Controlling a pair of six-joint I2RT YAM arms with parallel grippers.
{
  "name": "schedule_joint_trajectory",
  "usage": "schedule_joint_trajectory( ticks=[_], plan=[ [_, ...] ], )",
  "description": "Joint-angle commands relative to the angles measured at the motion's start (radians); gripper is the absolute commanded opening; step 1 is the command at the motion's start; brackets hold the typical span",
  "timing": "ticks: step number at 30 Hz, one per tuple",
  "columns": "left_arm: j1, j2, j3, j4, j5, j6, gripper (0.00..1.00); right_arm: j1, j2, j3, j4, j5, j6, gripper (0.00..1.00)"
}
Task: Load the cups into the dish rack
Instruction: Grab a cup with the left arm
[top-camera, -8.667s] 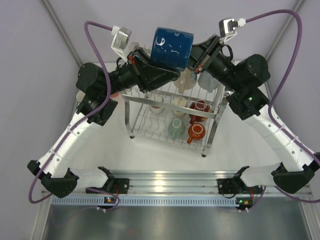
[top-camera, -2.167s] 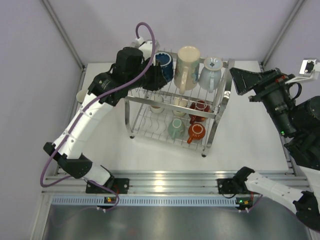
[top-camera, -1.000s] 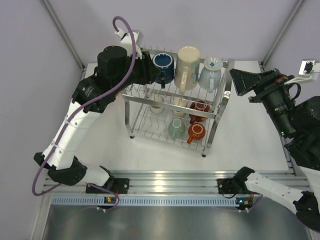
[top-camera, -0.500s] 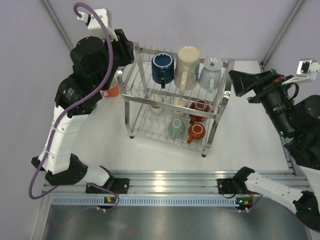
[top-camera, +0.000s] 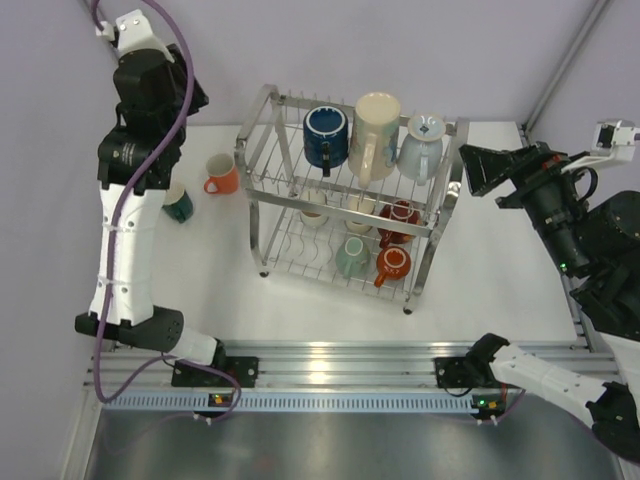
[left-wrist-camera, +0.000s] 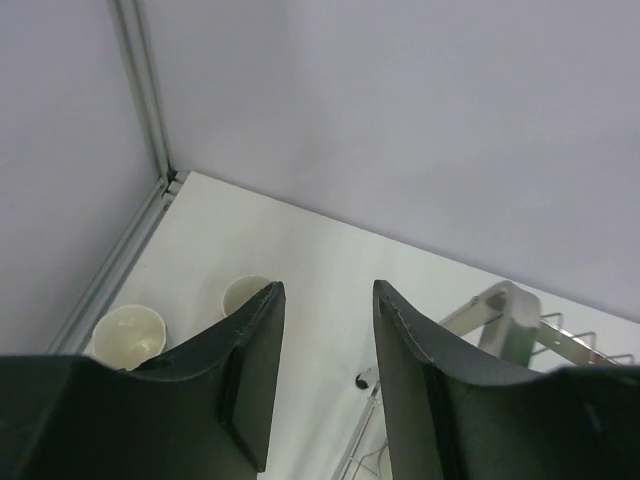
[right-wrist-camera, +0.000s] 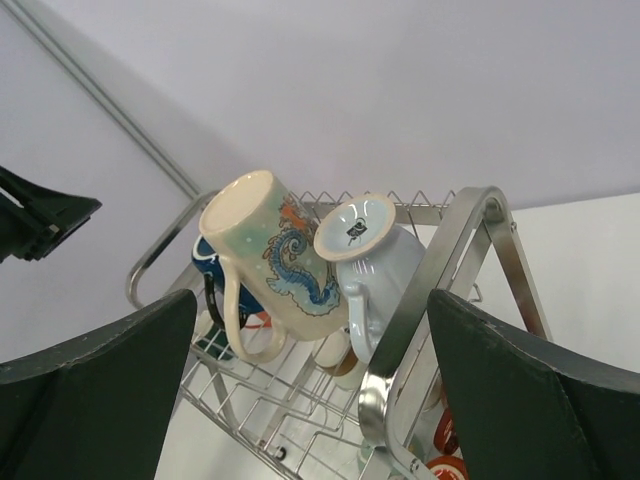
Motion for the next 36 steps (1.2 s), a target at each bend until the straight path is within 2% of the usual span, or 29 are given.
schedule_joint_trajectory(
  ticks=[1, 4, 6, 10, 16, 36],
  plan=[
    [0.105, -0.016, -0.056, -0.008, 0.15, -0.079, 0.46, 0.0, -0.012, 0.016, -0.007, 0.019, -0.032, 0.99],
    [0.241, -0.018, -0.139, -0.005, 0.249, -0.108, 0.46, 0.0, -0.017, -0.004, -0.003, -0.011, -0.047, 0.99],
    [0.268, -0.002, -0.183, -0.005, 0.273, -0.105, 0.47, -0.002, -0.03, -0.024, 0.013, -0.018, -0.071, 1.0],
    [0.401, 0.033, -0.243, -0.006, 0.35, -0.111, 0.46, -0.002, -0.066, -0.097, 0.049, -0.005, -0.105, 0.99],
    [0.506, 0.093, -0.352, -0.006, 0.413, -0.107, 0.46, -0.002, -0.115, -0.198, 0.118, -0.013, -0.136, 0.99],
    [0.572, 0.186, -0.501, -0.005, 0.293, -0.099, 0.42, 0.0, -0.132, -0.248, 0.131, 0.042, -0.239, 0.99]
  ],
)
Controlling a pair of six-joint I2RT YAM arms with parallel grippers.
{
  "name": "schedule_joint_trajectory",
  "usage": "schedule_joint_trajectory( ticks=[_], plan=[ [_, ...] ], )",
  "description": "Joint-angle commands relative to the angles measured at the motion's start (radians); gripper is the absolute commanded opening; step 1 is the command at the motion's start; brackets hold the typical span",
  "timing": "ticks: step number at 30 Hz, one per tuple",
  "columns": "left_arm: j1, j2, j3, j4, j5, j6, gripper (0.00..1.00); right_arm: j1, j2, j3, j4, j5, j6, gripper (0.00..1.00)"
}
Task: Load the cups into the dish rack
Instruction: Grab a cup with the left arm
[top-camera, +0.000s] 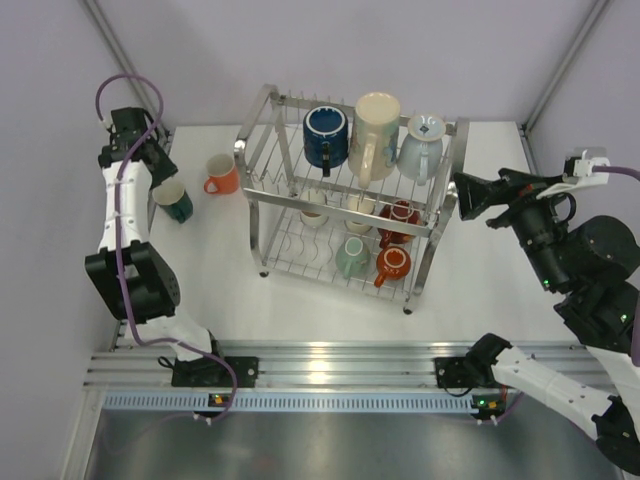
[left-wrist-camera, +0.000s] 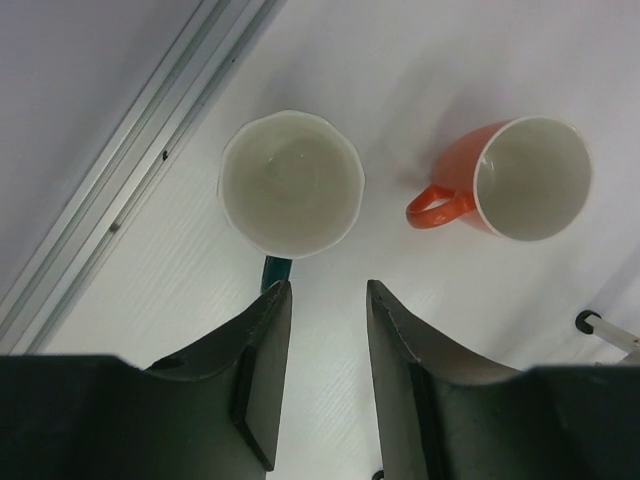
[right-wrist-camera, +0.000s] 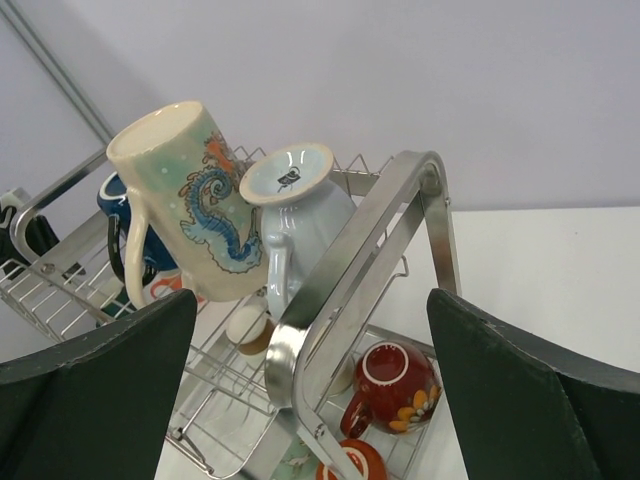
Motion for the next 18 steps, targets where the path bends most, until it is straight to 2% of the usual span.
schedule_joint_trajectory(
  ticks=[1, 11, 18],
  plan=[
    [0.039, -0.002, -0.024, 0.019, -0.016, -0.009, 0.42, -0.002, 0.003, -0.008, 0.043, 0.03, -0.034, 0.99],
    [0.065, 0.062, -0.067, 0.042, -0.014, -0.003, 0.43, -0.002, 0.01, -0.006, 0.042, 0.041, -0.054, 0.99],
    [0.076, 0.1, -0.086, 0.042, -0.08, -0.018, 0.44, 0.0, 0.01, 0.0, 0.043, 0.056, -0.078, 0.99]
  ],
)
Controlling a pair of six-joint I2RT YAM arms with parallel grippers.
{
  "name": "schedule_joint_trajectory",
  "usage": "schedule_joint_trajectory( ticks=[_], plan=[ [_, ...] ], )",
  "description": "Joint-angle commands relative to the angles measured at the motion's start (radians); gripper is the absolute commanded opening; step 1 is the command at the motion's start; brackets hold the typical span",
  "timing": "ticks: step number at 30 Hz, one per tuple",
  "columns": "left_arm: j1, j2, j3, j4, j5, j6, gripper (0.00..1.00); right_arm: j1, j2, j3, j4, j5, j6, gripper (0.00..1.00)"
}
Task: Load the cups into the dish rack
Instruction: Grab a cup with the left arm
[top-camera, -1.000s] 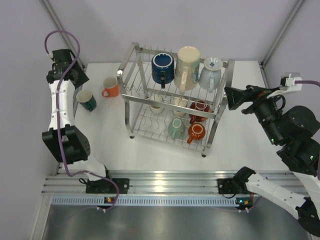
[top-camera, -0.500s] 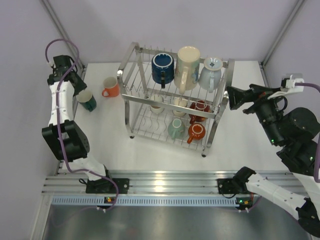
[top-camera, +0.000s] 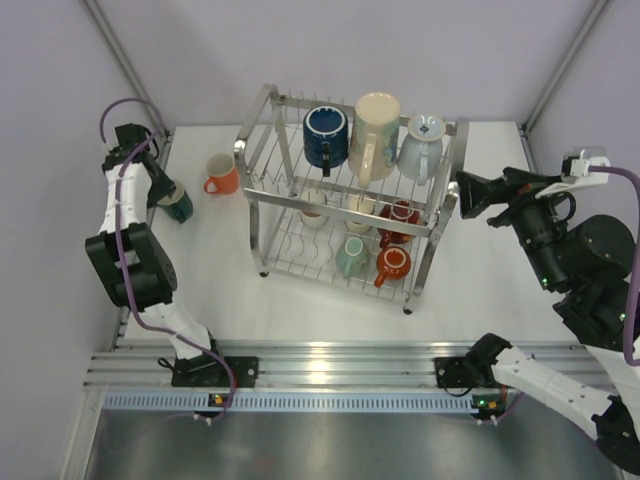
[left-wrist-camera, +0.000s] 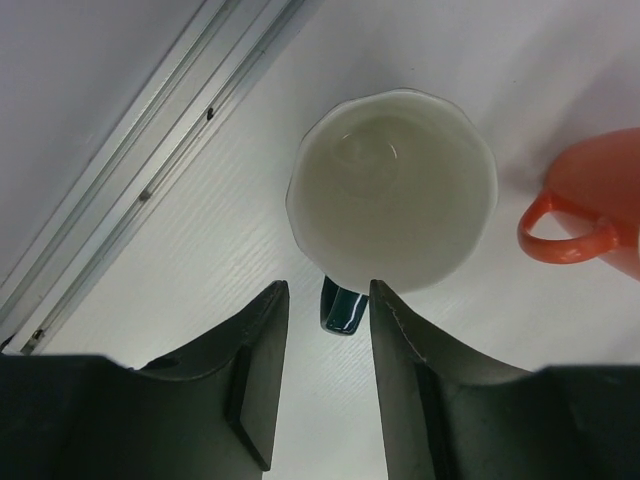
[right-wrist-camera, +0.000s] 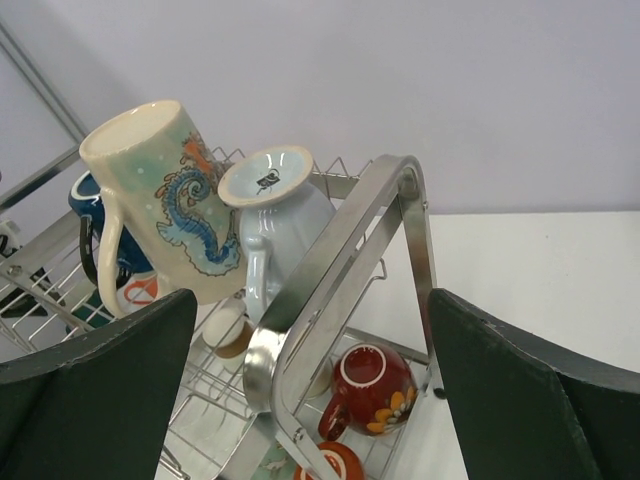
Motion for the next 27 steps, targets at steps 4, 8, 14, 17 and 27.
schedule_joint_trajectory(
  ticks=[4, 8, 14, 17, 27],
  plan=[
    [0.031, 0.015, -0.024, 0.036, -0.036, -0.025, 0.45, -0.002, 0.012, 0.006, 0.039, 0.031, -0.036, 0.99],
    [0.034, 0.03, -0.036, 0.039, -0.033, -0.022, 0.45, -0.002, 0.018, 0.001, 0.043, 0.027, -0.032, 0.99],
    [0.037, 0.046, -0.059, 0.053, 0.01, -0.025, 0.43, 0.0, 0.023, 0.004, 0.045, 0.016, -0.024, 0.99],
    [0.037, 0.059, -0.065, 0.054, 0.024, -0.029, 0.42, 0.0, 0.018, 0.004, 0.045, 0.016, -0.021, 0.99],
    [0.037, 0.101, -0.062, 0.059, 0.058, -0.03, 0.37, -0.002, 0.014, 0.001, 0.042, 0.019, -0.016, 0.99]
  ],
)
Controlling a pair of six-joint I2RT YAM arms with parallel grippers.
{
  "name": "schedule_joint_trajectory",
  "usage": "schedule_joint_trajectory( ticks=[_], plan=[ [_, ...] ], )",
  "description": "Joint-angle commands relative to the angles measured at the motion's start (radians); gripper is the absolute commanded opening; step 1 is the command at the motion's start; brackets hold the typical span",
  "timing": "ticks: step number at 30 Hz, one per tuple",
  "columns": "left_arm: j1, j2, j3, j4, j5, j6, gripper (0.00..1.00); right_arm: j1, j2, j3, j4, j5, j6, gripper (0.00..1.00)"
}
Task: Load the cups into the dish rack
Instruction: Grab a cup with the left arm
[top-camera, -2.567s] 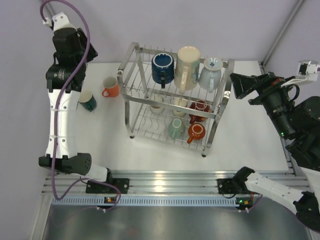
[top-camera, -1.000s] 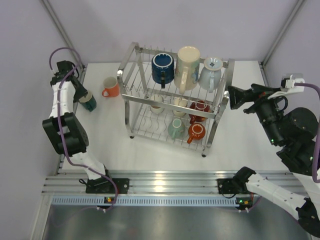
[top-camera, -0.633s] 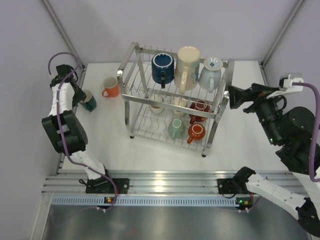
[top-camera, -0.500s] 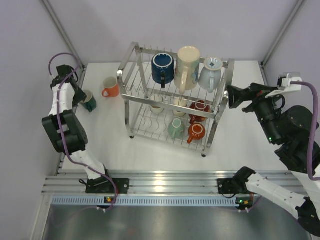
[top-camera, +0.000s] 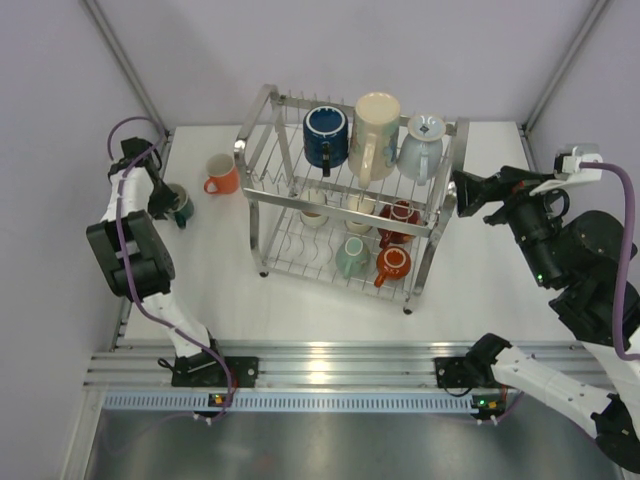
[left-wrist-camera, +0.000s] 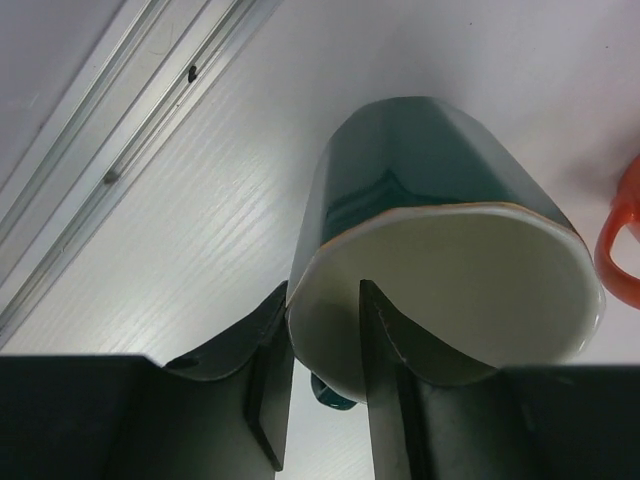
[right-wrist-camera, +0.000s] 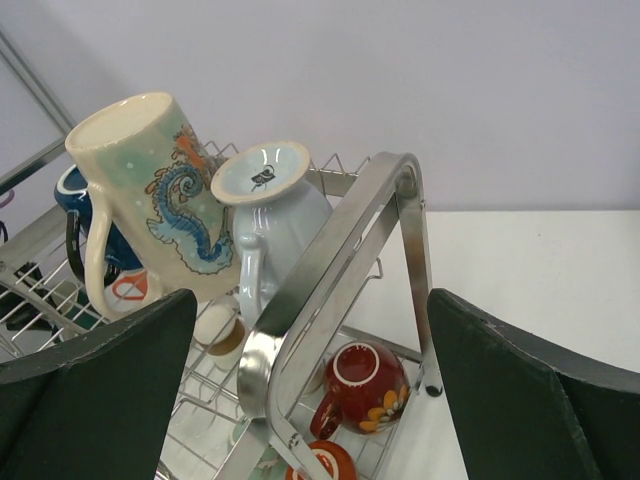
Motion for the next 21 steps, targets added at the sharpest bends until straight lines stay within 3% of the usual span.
schedule_joint_trajectory(
  ticks=[1, 3, 7, 8, 10, 16, 21],
  plan=[
    [0.009, 0.015, 0.001, 0.027, 0.03, 0.0, 0.36, -0.002, -0.002, -0.002, 0.039, 0.008, 0.003, 0.99],
    [0.007, 0.026, 0.005, 0.026, 0.035, 0.003, 0.34, -0.002, -0.002, -0.005, 0.042, 0.008, 0.003, 0.99],
    [0.009, 0.033, 0.004, 0.027, 0.045, 0.003, 0.18, 0.0, 0.001, -0.01, 0.044, 0.008, 0.003, 0.99],
    [0.009, 0.035, 0.004, 0.026, 0.05, 0.002, 0.08, -0.002, 0.003, -0.01, 0.044, 0.01, 0.005, 0.99],
    [0.007, 0.032, 0.004, 0.026, 0.065, -0.001, 0.0, 0.0, 0.003, -0.01, 0.044, 0.008, 0.005, 0.99],
    [0.007, -0.031, 0.028, 0.026, 0.145, -0.032, 0.0, -0.002, 0.013, 0.001, 0.035, -0.012, 0.02, 1.0],
    [0.009, -0.112, 0.106, 0.026, 0.324, -0.09, 0.0, -0.002, 0.027, 0.036, 0.022, -0.055, 0.015, 0.99]
  ],
)
